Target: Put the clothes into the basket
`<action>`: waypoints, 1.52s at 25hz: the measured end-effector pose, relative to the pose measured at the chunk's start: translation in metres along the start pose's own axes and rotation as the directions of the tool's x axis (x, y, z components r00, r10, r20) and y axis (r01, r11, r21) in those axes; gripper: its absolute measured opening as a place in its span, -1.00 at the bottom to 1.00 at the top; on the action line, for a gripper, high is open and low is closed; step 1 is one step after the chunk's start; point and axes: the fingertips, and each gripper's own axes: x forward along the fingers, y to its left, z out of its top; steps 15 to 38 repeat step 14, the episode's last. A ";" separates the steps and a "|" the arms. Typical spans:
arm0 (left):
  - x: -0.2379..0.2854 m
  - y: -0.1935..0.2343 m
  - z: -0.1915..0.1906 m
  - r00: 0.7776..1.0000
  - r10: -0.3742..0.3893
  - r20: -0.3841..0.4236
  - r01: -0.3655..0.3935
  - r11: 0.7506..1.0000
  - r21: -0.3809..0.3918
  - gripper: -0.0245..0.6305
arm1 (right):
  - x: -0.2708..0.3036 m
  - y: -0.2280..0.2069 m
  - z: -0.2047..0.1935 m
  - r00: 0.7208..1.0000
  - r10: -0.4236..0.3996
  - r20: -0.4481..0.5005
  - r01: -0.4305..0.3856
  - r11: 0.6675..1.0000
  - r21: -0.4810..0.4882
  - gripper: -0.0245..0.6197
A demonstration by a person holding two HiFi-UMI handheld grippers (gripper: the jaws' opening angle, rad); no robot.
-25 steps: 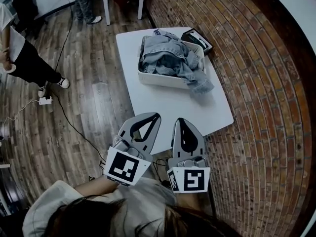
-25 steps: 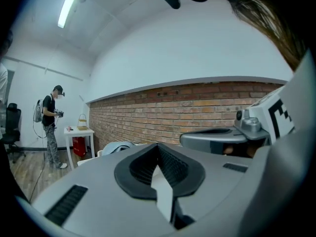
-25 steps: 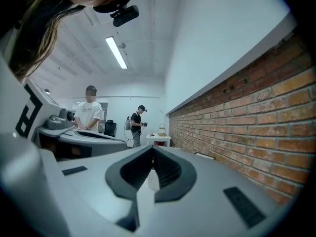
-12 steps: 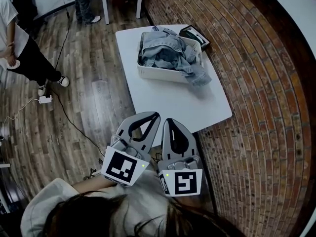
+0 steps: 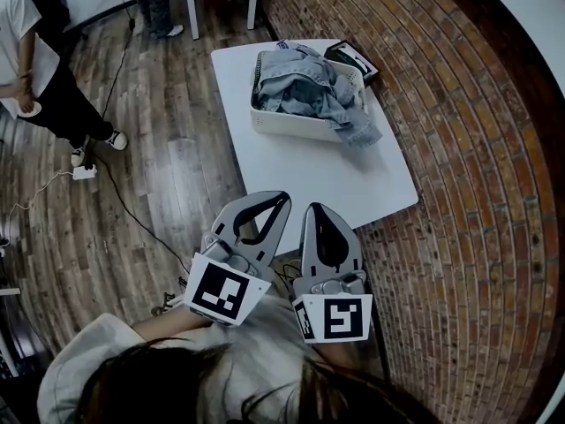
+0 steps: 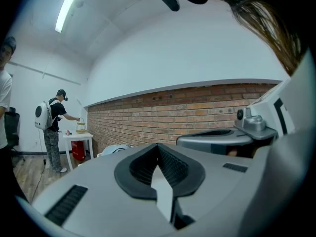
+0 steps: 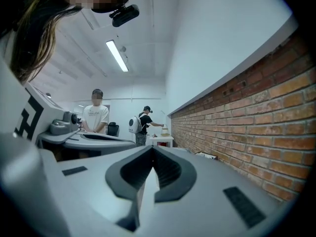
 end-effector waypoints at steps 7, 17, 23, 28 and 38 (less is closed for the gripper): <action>-0.002 -0.001 -0.002 1.000 0.004 -0.005 -0.004 1.000 -0.006 -0.90 | -0.003 0.003 -0.003 1.000 0.003 -0.009 -0.003 1.000 -0.003 -0.90; -0.001 -0.002 -0.005 1.000 0.000 -0.010 0.000 1.000 -0.028 -0.90 | -0.003 0.003 -0.003 1.000 0.001 -0.011 -0.001 1.000 -0.002 -0.90; -0.001 -0.002 -0.005 1.000 0.000 -0.010 0.000 1.000 -0.028 -0.90 | -0.003 0.003 -0.003 1.000 0.001 -0.011 -0.001 1.000 -0.002 -0.90; -0.001 -0.002 -0.005 1.000 0.000 -0.010 0.000 1.000 -0.028 -0.90 | -0.003 0.003 -0.003 1.000 0.001 -0.011 -0.001 1.000 -0.002 -0.90; -0.001 -0.002 -0.005 1.000 0.000 -0.010 0.000 1.000 -0.028 -0.90 | -0.003 0.003 -0.003 1.000 0.001 -0.011 -0.001 1.000 -0.002 -0.90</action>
